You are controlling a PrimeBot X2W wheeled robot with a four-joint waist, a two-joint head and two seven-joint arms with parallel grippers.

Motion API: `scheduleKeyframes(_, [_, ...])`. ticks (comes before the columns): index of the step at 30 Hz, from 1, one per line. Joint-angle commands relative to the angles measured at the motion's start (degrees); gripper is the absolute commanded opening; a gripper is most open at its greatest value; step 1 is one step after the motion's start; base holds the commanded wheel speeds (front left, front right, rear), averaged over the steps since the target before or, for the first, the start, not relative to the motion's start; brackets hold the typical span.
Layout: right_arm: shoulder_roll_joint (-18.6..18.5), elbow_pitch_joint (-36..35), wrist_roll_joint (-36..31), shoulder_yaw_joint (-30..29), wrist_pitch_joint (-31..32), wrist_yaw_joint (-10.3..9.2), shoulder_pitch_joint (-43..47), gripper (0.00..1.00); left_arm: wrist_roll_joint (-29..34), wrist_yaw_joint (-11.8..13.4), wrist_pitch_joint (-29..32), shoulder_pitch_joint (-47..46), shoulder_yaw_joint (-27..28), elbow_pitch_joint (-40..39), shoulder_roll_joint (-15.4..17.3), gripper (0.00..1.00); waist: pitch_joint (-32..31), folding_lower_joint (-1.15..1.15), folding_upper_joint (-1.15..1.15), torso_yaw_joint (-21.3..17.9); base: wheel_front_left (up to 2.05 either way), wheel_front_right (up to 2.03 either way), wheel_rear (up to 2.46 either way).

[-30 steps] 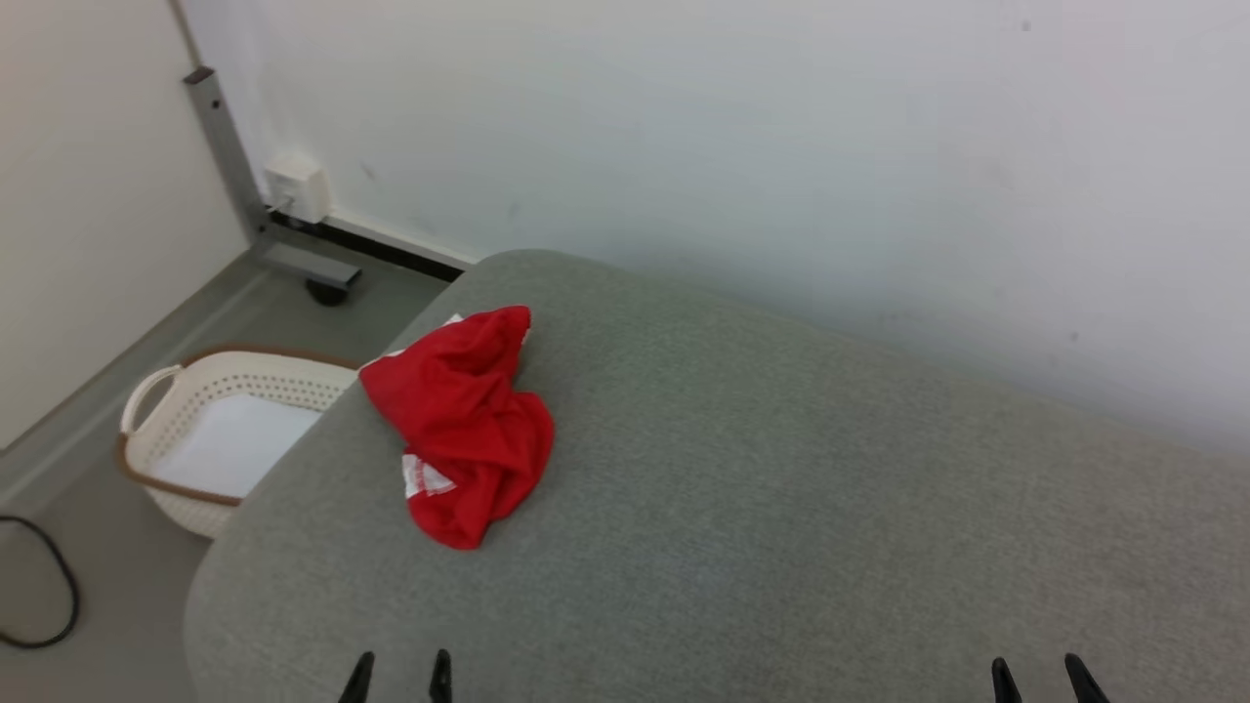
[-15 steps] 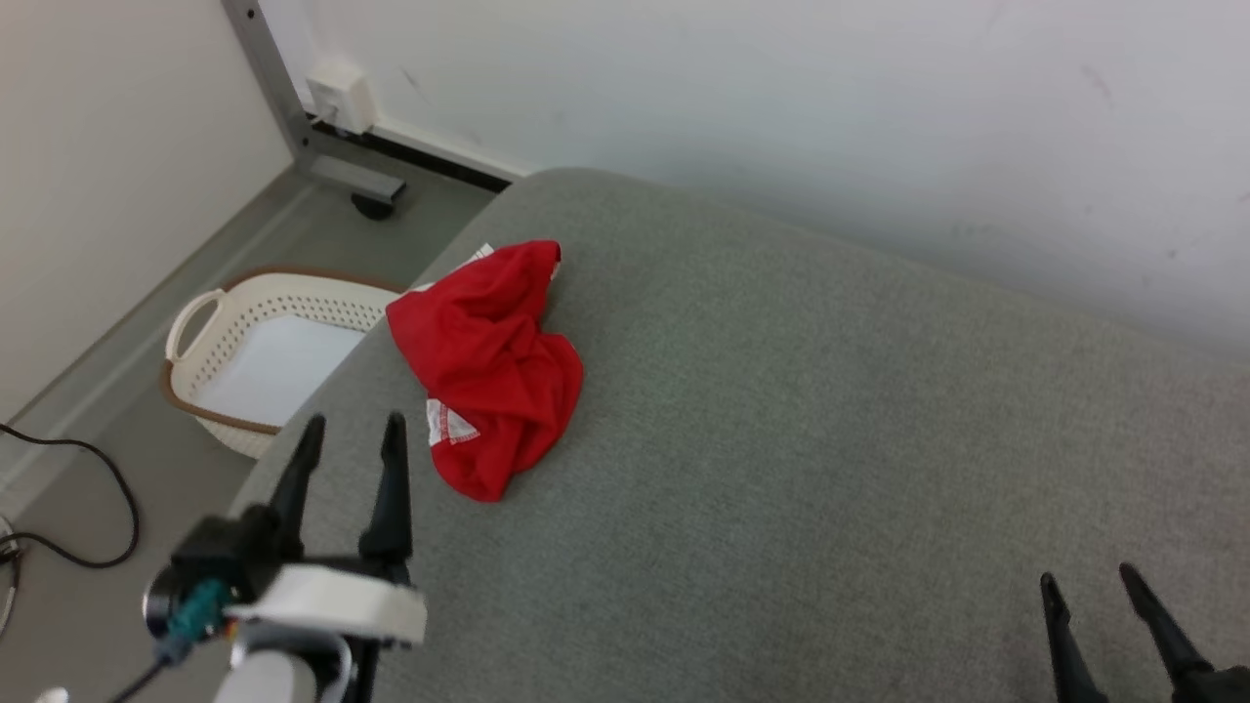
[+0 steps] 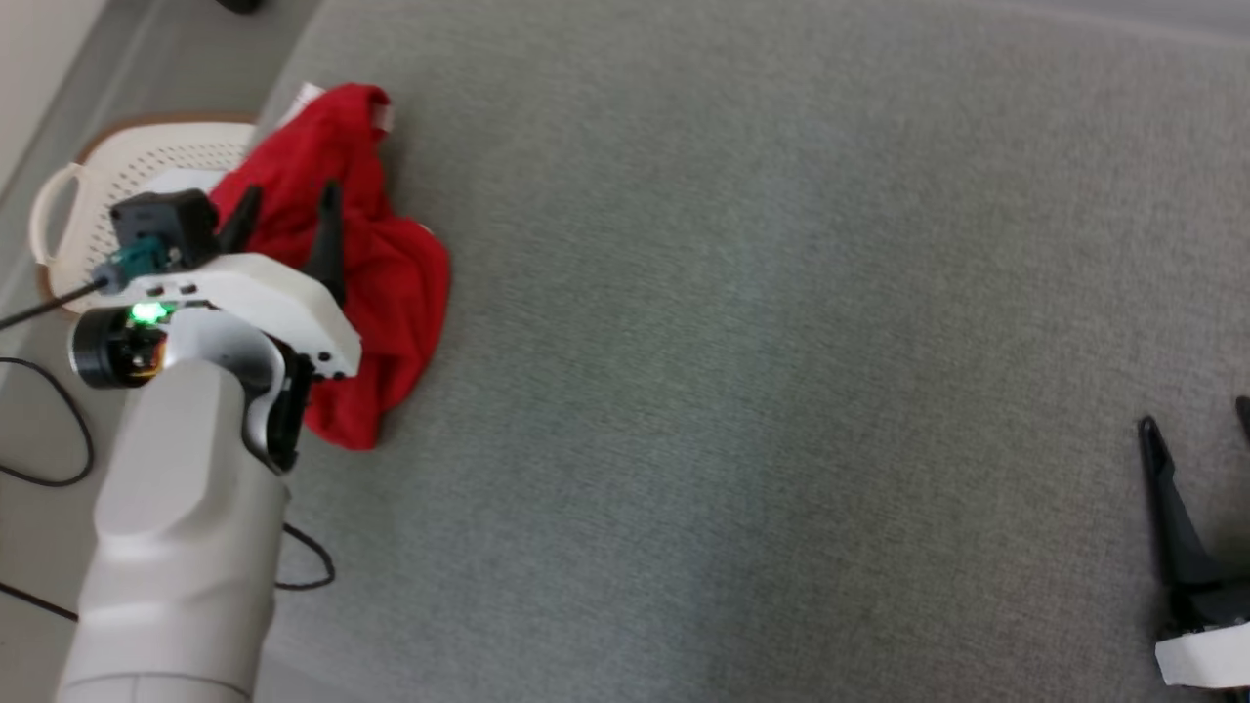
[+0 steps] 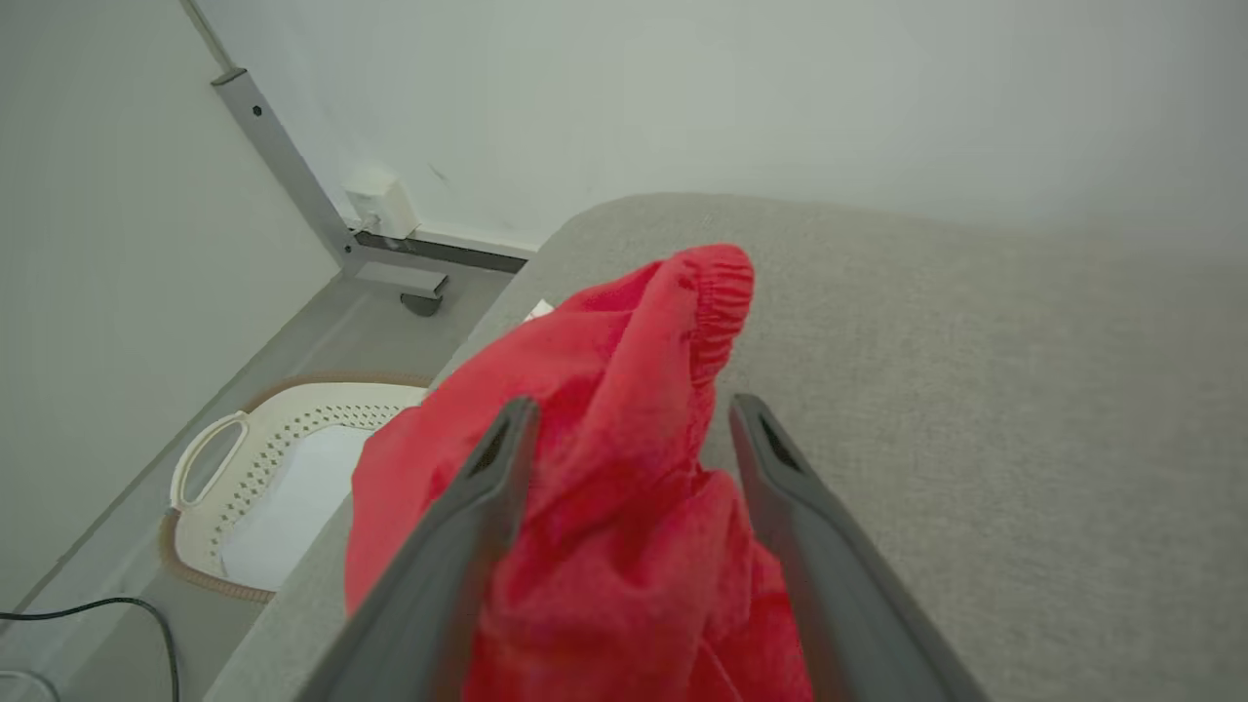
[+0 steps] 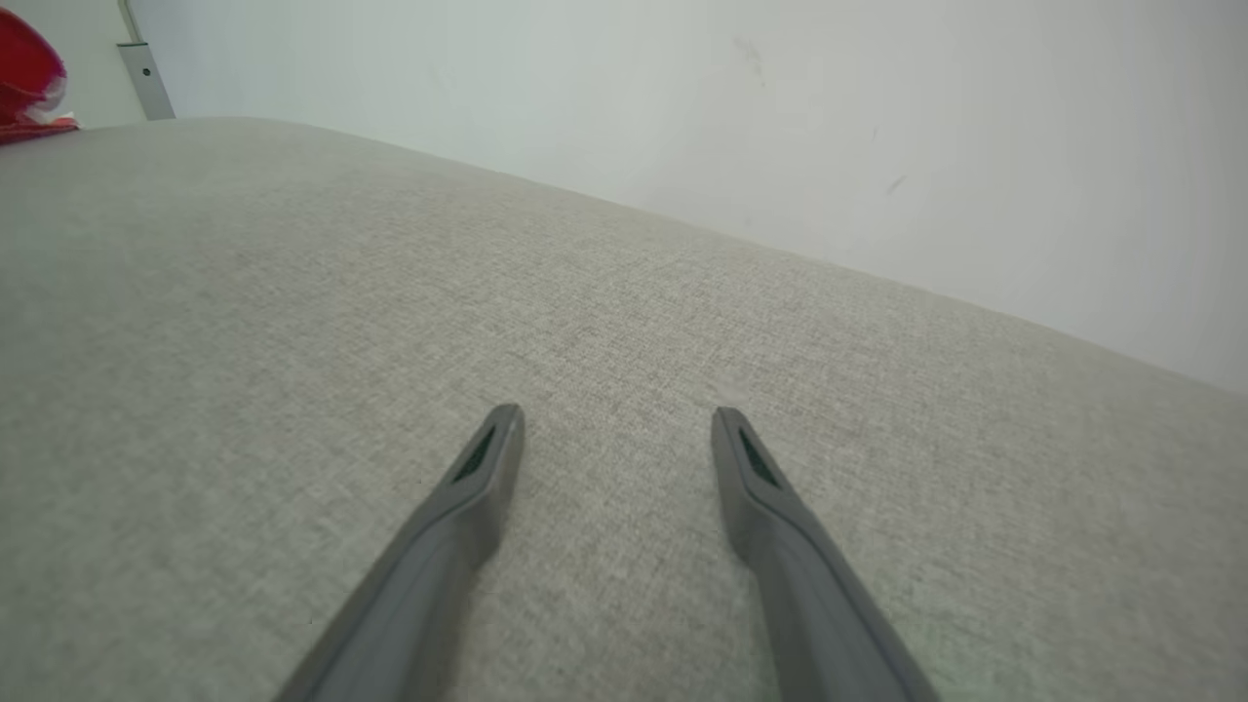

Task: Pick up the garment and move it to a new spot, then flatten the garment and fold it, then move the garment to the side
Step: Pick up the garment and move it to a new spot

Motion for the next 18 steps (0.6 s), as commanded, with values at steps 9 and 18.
scheduleKeyframes(9, [0.0,3.1,0.8,0.3,2.5,-0.41,0.3,1.00,2.0,3.2,5.2,-5.9,-1.1,18.2,4.1,0.00,3.0,-0.02,0.00,-5.3,0.00,0.00,0.00])
scheduleKeyframes(18, [3.8,6.2,2.6,1.6,0.3,-0.24,1.2,1.00,1.1,0.0,-1.8,-10.8,-1.1,17.4,6.5,0.00,-5.3,-0.02,0.00,-7.3,0.00,0.00,0.00])
